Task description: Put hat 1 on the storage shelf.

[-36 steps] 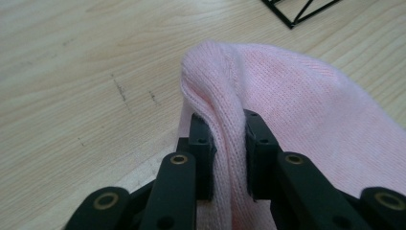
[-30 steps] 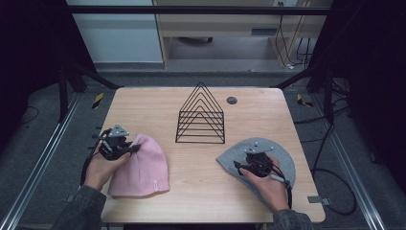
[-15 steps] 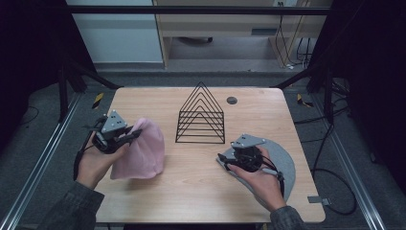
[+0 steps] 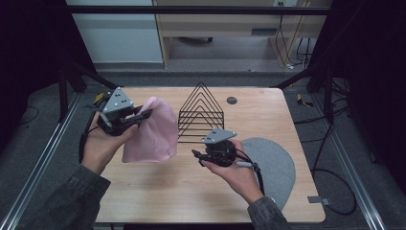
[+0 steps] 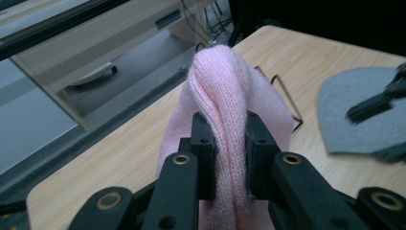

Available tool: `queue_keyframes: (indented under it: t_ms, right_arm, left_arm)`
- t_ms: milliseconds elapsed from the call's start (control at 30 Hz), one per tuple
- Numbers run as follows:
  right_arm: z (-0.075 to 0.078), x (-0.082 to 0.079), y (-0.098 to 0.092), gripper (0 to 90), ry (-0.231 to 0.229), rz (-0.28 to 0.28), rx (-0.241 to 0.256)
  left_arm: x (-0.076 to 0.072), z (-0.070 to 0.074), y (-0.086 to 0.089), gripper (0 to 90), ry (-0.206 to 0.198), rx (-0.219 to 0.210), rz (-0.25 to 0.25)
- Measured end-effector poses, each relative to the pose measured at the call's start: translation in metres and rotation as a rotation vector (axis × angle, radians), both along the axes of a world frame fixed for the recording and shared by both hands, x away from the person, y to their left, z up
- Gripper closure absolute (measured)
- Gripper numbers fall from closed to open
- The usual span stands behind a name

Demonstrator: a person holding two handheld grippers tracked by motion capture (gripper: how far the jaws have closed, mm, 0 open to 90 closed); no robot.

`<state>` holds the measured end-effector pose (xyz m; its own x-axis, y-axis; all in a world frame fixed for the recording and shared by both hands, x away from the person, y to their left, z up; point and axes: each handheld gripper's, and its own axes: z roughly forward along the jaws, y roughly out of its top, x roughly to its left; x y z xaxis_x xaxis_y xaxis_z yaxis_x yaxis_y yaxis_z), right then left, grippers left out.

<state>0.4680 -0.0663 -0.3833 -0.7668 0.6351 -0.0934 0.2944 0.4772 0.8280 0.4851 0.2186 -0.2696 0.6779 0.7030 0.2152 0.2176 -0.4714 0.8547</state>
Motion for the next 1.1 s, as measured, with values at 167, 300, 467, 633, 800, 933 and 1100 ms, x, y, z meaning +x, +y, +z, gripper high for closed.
queue_keyframes:
  t_ms: [167, 300, 467, 633, 800, 933, 1100]
  right_arm:
    - [0.003, 0.003, 0.014, 47.9, 0.009, 0.03, 0.012]
    - [0.004, 0.007, 0.019, 48.3, 0.033, 0.045, 0.055]
    - [0.004, 0.015, 0.025, 47.7, 0.07, 0.075, 0.105]
    - [0.004, 0.022, 0.031, 51.6, 0.099, 0.096, 0.135]
    - [0.004, 0.021, 0.036, 73.5, 0.082, 0.13, 0.118]
    - [0.007, 0.021, 0.035, 82.1, 0.075, 0.137, 0.117]
    - [0.013, 0.023, 0.027, 84.4, 0.066, 0.13, 0.096]
  left_arm:
    - [-0.006, 0.013, -0.009, 77.1, -0.012, -0.012, -0.039]
    - [-0.009, 0.018, -0.012, 76.9, -0.011, -0.027, -0.059]
    - [-0.01, 0.02, -0.016, 76.9, -0.009, -0.024, -0.076]
    - [-0.01, 0.02, -0.017, 76.9, -0.008, -0.03, -0.086]
    - [-0.011, 0.02, -0.015, 76.8, -0.006, -0.028, -0.093]
    - [-0.009, 0.02, -0.011, 76.3, 0.002, -0.04, -0.094]
    - [-0.004, 0.019, -0.005, 74.9, 0.031, -0.069, -0.106]
